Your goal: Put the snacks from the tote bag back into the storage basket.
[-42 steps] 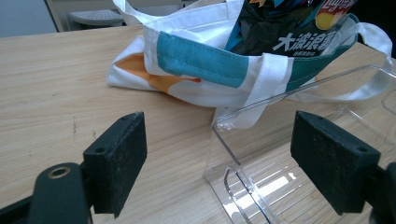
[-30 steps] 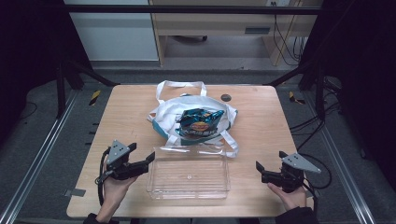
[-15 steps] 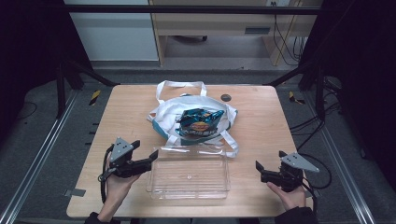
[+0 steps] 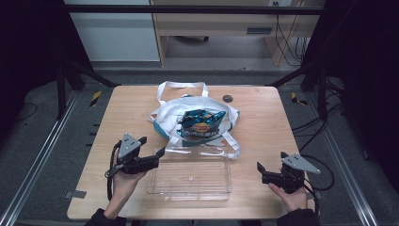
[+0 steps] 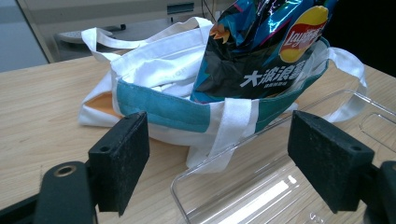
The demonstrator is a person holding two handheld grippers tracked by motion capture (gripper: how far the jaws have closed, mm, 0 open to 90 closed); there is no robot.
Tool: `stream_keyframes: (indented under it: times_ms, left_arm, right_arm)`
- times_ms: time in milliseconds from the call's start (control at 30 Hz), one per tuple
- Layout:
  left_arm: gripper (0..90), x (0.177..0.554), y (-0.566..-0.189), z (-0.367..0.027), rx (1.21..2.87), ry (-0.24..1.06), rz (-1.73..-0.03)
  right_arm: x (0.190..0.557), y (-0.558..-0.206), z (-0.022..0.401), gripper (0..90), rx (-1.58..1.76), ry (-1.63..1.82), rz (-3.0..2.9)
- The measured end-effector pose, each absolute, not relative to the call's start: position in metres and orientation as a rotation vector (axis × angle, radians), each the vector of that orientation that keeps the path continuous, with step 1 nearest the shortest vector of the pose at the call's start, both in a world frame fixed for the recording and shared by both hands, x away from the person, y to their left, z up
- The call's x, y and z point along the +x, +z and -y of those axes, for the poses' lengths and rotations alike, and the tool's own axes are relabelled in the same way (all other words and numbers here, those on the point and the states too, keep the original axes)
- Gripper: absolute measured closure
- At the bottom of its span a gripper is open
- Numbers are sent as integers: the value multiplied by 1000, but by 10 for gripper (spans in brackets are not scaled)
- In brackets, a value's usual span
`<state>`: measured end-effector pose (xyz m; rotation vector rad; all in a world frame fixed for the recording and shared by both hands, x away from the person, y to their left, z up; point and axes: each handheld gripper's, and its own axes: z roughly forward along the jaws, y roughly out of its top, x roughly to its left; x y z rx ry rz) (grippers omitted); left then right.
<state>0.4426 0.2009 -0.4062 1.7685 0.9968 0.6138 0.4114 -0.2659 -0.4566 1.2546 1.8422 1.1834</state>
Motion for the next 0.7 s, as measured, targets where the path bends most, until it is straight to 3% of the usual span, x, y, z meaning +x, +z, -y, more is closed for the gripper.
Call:
stream_keyframes:
  times_ms: [700]
  left_arm:
    - [221,458,-396,-179,1775,601,-955]
  right_arm:
    - [412,-457,265,37,1254,1182,-1849]
